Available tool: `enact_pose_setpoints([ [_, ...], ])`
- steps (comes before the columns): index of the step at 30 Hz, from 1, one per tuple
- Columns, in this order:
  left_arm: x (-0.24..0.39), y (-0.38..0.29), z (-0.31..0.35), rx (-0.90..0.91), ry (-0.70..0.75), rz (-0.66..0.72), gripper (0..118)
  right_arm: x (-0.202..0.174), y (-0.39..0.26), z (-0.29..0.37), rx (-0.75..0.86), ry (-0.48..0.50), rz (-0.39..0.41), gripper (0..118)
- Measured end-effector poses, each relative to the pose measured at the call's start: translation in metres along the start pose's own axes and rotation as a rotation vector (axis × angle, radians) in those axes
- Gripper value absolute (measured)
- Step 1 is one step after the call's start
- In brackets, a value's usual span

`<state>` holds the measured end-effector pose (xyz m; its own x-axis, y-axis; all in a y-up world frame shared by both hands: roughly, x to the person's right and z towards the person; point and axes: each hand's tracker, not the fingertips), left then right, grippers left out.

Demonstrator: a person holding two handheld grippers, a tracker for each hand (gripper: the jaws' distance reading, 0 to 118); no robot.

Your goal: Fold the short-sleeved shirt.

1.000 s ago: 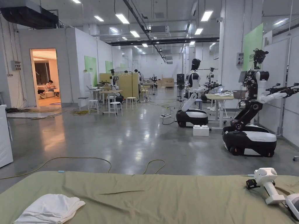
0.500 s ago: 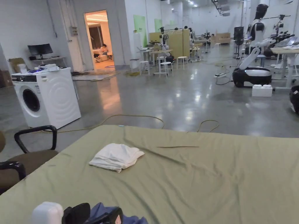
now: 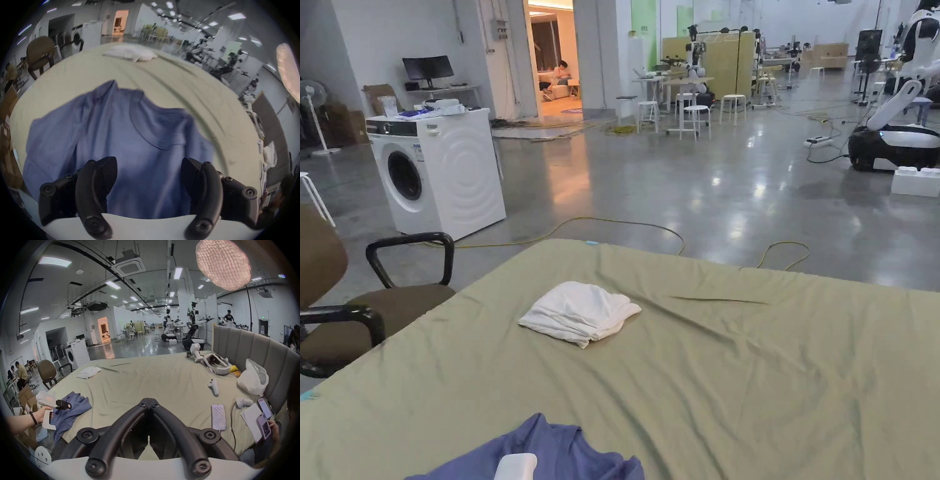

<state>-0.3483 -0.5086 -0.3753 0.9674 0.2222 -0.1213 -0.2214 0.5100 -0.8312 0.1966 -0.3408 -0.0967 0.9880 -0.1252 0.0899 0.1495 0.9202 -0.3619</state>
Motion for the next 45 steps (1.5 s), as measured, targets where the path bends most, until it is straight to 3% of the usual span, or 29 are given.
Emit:
enact_pose_setpoints([
  [3, -0.001, 0.003, -0.03, -0.063, 0.012, -0.012, 84, 0.006, -0.002, -0.005, -0.041, -0.037, -0.007, 0],
  [6, 0.019, -0.002, -0.032, -0.057, 0.09, -0.129, 79, 0.007, -0.006, -0.01, -0.062, -0.055, -0.017, 0],
  [7, 0.02, -0.002, -0.028, -0.055, 0.091, -0.135, 63, 0.007, -0.008, -0.012, -0.069, -0.053, -0.028, 0],
  [9, 0.023, -0.006, -0.021, -0.022, 0.102, -0.188, 6, 0.008, -0.013, -0.017, -0.09, -0.027, -0.065, 0],
  [14, 0.013, 0.003, -0.014, -0.033, 0.076, -0.05, 6, 0.006, -0.019, -0.011, -0.096, 0.007, -0.083, 0],
  [17, -0.001, 0.023, 0.044, 0.137, -0.125, 0.174, 6, 0.016, -0.021, -0.001, -0.036, 0.038, -0.108, 0],
  [18, 0.002, 0.03, 0.061, 0.178, -0.16, 0.192, 6, 0.021, -0.022, 0.001, -0.03, 0.046, -0.131, 0],
  [23, 0.065, 0.067, 0.137, 0.358, -0.267, -0.032, 6, 0.046, -0.029, 0.014, 0.002, 0.027, -0.226, 0],
  [28, 0.195, 0.062, 0.147, 0.314, -0.42, -0.29, 6, 0.06, -0.036, 0.043, 0.031, -0.027, -0.236, 0],
  [31, 0.276, 0.028, 0.12, 0.261, -0.536, -0.408, 6, 0.073, -0.047, 0.061, 0.046, -0.076, -0.269, 0],
  [34, 0.357, -0.023, 0.086, 0.091, -0.7, -0.399, 6, 0.085, -0.054, 0.078, 0.041, -0.125, -0.307, 0],
  [36, 0.403, -0.074, 0.067, -0.045, -0.752, -0.48, 6, 0.089, -0.055, 0.095, 0.028, -0.188, -0.28, 0],
  [39, 0.436, -0.146, 0.037, -0.178, -0.842, -0.456, 7, 0.093, -0.059, 0.123, 0.014, -0.245, -0.238, 0],
  [40, 0.445, -0.166, 0.03, -0.223, -0.844, -0.438, 15, 0.096, -0.061, 0.129, 0.0, -0.252, -0.234, 0],
  [41, 0.452, -0.185, 0.024, -0.261, -0.834, -0.447, 32, 0.098, -0.065, 0.134, -0.016, -0.269, -0.227, 0],
  [44, 0.457, -0.225, 0.029, -0.329, -0.866, -0.516, 59, 0.098, -0.075, 0.14, -0.061, -0.301, -0.216, 0],
  [45, 0.455, -0.231, 0.033, -0.329, -0.899, -0.534, 81, 0.098, -0.077, 0.138, -0.07, -0.3, -0.223, 0],
])
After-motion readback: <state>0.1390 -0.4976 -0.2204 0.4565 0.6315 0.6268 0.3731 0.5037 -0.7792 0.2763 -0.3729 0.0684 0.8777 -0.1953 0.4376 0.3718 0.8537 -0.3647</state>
